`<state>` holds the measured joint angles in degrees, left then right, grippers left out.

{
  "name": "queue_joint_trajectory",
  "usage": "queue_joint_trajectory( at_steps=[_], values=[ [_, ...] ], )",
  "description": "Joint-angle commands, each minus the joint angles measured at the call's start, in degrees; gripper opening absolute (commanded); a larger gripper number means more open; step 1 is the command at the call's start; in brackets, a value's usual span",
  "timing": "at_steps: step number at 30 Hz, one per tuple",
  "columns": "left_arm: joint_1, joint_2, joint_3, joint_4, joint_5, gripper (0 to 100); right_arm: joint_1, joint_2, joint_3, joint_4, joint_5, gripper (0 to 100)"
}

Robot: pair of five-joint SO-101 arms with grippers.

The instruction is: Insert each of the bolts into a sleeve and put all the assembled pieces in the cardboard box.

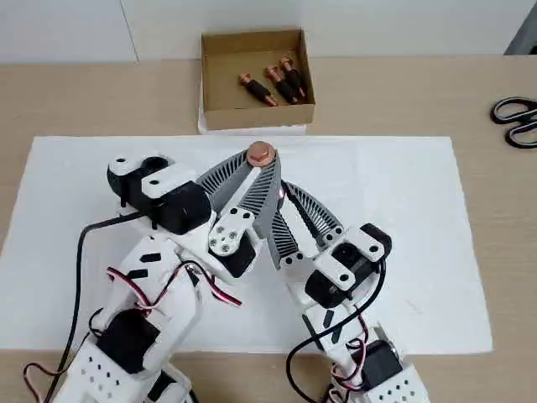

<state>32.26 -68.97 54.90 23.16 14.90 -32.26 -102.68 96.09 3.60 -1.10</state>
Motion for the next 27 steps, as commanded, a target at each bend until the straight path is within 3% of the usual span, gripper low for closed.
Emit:
queue_joint_trajectory(
  at_steps=[1, 7, 27],
  values=[
    [0.4, -0.8, -2.7, 1.1, -5.1, 1, 0.2, -0.3, 0.4, -0.9, 1.8, 0.5],
    [0.4, -0.8, -7.2, 1.1, -10.5, 1, 0.1, -0.4, 0.4, -0.9, 4.3, 0.5],
    [3.2, 12.7, -15.9, 2.1, -14.0, 1, 0.5, -0.9, 0.4, 3.5, 4.5, 0.5]
  ],
)
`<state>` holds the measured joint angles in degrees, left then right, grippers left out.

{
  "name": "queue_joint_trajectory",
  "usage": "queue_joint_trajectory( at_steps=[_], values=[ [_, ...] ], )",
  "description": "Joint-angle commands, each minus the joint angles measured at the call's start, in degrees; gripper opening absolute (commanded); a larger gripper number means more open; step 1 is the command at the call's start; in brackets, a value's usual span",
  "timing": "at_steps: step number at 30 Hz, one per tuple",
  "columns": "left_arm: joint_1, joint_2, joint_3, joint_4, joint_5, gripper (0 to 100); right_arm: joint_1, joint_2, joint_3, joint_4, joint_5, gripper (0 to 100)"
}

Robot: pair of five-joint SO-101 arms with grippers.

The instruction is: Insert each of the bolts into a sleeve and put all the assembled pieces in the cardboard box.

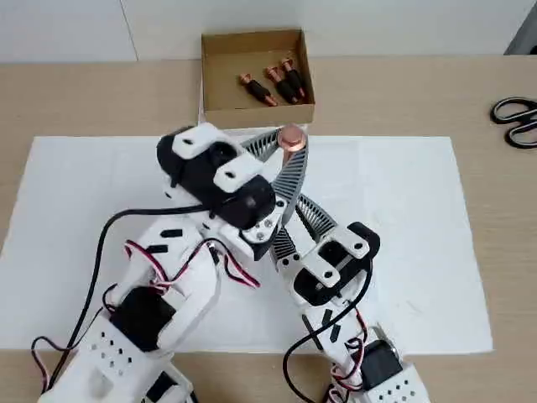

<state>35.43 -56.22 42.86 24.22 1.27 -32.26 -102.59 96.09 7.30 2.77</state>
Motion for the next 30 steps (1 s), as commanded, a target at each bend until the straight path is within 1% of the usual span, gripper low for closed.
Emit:
queue_joint_trajectory(
  at_steps=[1, 4, 7, 14, 19, 27, 30],
  values=[
    [0.0, -0.2, -3.8, 2.5, -0.3, 1, 0.5, -1.0, 0.4, -0.2, 0.6, 0.5],
    [0.0, -0.4, -3.8, 4.9, -0.2, 1, 0.5, -1.0, 0.4, -0.2, 0.6, 0.5],
    [0.0, -0.4, -3.9, 5.6, -0.2, 1, 0.5, -1.0, 0.4, -0.2, 0.6, 0.5],
    [-0.3, -0.1, -3.6, 5.8, -0.5, 1, 0.5, -1.0, 0.4, -0.2, 0.6, 0.5],
    [-3.0, -0.4, -1.6, 5.8, -0.5, 1, 0.5, -1.0, 0.4, -0.2, 0.6, 0.5],
    [-2.9, -0.4, -0.6, 5.8, -0.6, 1, 0.5, -1.0, 0.4, -0.5, 0.6, 0.5],
    [-2.9, -0.4, -0.9, 5.7, -0.6, 1, 0.5, -1.0, 0.4, -4.8, 0.6, 0.5]
  ],
)
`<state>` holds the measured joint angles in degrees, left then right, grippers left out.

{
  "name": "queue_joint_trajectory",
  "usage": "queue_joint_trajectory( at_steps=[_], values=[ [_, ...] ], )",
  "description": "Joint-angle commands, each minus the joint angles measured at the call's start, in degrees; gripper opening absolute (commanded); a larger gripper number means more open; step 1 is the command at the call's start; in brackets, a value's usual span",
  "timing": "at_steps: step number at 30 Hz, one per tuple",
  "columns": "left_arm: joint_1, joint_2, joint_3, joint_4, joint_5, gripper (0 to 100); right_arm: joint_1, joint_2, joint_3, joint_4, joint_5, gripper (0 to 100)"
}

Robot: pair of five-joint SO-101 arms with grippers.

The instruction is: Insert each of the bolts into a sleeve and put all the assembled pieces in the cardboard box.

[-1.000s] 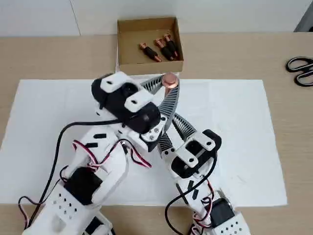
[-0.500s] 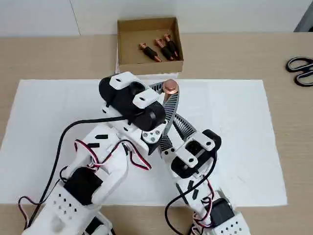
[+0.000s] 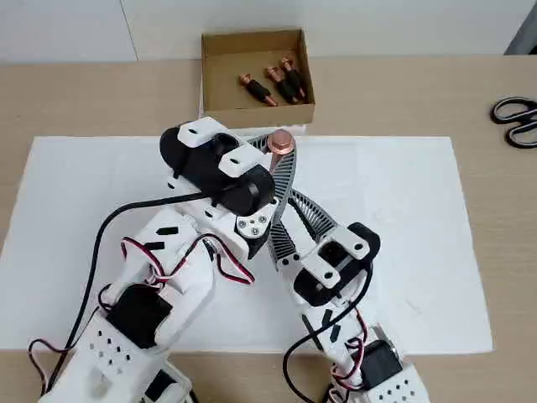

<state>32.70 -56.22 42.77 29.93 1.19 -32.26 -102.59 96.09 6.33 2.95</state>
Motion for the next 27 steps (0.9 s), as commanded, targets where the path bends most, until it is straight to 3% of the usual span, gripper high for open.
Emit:
queue_joint_trajectory(
  at_steps=[1, 12, 19, 27],
  values=[
    [-0.2, -0.4, -0.8, 0.0, -0.5, 1, 0.5, -1.0, 0.4, -5.6, 0.4, 0.5],
    [0.0, -0.4, -0.9, -0.3, -0.3, 1, 0.5, -1.0, 0.4, -7.1, 0.3, 0.5],
    [3.7, -0.4, -2.5, 0.3, -0.1, 1, 0.5, -1.0, 0.4, -7.3, 0.3, 0.5],
    [2.5, -0.5, -2.5, 5.9, -0.1, 1, 0.5, -1.0, 0.4, -7.3, 0.4, 0.5]
  ],
)
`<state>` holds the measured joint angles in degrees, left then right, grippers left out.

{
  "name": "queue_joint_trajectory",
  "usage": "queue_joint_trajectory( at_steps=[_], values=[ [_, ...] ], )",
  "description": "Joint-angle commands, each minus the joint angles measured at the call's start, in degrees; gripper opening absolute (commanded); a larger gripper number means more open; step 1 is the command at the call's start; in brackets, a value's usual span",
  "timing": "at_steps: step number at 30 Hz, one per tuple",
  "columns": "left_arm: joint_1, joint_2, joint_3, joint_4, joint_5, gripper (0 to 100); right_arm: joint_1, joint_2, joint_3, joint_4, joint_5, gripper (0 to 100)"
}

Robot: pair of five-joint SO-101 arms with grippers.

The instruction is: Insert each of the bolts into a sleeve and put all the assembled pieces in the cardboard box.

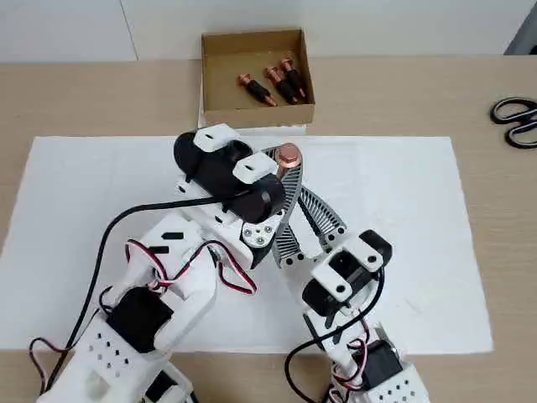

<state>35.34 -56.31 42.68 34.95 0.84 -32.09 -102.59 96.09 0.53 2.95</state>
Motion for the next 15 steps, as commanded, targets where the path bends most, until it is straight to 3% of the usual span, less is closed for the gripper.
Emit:
queue_joint_trajectory(
  at_steps=[1, 6, 15],
  values=[
    [-0.6, -0.4, -2.4, 1.5, 0.3, 1, 0.3, -1.0, 0.4, -1.5, 0.4, 0.5],
    [-3.4, -0.4, -3.1, 6.3, 0.3, 4, 0.3, -1.0, 0.4, -1.5, 0.4, 0.5],
    [-5.6, -0.4, -7.7, 19.3, 0.2, 29, 0.3, -1.0, 0.4, -1.5, 0.4, 0.5]
  ],
)
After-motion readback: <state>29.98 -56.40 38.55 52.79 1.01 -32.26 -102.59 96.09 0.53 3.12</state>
